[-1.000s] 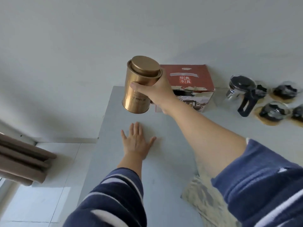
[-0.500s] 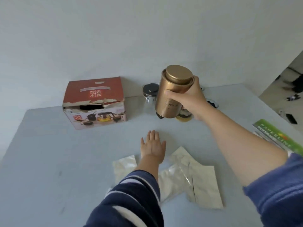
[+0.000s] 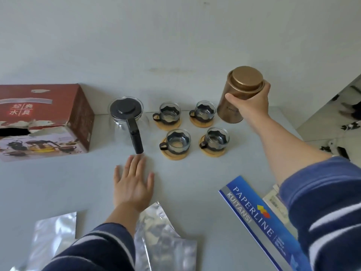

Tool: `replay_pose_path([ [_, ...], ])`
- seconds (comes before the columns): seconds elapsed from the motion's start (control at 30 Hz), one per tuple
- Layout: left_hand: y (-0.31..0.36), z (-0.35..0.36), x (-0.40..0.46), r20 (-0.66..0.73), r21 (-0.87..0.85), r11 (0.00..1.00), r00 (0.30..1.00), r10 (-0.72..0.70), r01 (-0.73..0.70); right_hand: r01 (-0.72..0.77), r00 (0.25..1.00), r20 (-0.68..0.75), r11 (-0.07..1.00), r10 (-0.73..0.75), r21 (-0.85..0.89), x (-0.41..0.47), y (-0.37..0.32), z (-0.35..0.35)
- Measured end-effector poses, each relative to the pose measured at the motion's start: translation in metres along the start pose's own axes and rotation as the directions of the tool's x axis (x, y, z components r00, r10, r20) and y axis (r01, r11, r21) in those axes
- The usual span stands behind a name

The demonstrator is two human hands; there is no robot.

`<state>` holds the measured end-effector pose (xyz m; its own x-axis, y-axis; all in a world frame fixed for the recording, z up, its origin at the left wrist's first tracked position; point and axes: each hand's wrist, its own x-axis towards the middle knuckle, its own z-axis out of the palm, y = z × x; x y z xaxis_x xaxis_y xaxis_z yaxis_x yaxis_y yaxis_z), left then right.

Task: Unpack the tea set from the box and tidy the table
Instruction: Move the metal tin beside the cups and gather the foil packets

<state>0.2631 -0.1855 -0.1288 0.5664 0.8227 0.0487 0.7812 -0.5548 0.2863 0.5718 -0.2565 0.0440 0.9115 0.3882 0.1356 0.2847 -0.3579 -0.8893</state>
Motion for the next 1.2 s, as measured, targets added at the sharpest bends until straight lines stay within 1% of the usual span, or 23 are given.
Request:
replay_pose_path([
  [0.1,-0.001,0.003,0.001,0.0,0.023,1.0,1.0,-0.016,0.016,-0.022,1.0,0.0,0.999,0.022,-0.025,0.019,0.02,0.007],
  [0.23,-0.002,0.003,0.003,0.001,0.045,0.999,1.0,-0.016,0.016,-0.067,0.997,0.046,0.997,0.069,-0.046,0.032,0.049,0.021],
  [0.4,0.0,0.001,0.002,0.006,0.047,0.999,1.0,-0.011,0.011,-0.097,0.993,0.061,0.995,0.098,-0.017,0.047,0.072,0.032],
  [0.57,-0.001,0.0,0.003,0.019,0.059,0.998,1.0,-0.016,0.015,-0.077,0.997,0.007,0.997,0.077,-0.001,0.06,0.077,0.034],
  [0.7,0.0,0.0,0.002,0.019,0.064,0.998,1.0,-0.021,0.02,-0.095,0.995,-0.01,0.995,0.096,0.02,0.066,0.084,0.032],
  [1.0,-0.001,0.003,0.003,0.017,0.056,0.998,0.999,-0.032,0.031,-0.121,0.992,0.041,0.992,0.119,0.04,0.073,0.087,0.036],
  [1.13,-0.001,0.003,0.004,0.014,0.059,0.998,1.0,-0.025,0.024,-0.177,0.979,0.101,0.984,0.176,0.0,0.07,0.089,0.03],
  [1.2,-0.002,0.004,0.003,0.008,0.059,0.998,1.0,-0.021,0.021,-0.199,0.97,0.135,0.979,0.204,-0.051,0.066,0.086,0.022],
])
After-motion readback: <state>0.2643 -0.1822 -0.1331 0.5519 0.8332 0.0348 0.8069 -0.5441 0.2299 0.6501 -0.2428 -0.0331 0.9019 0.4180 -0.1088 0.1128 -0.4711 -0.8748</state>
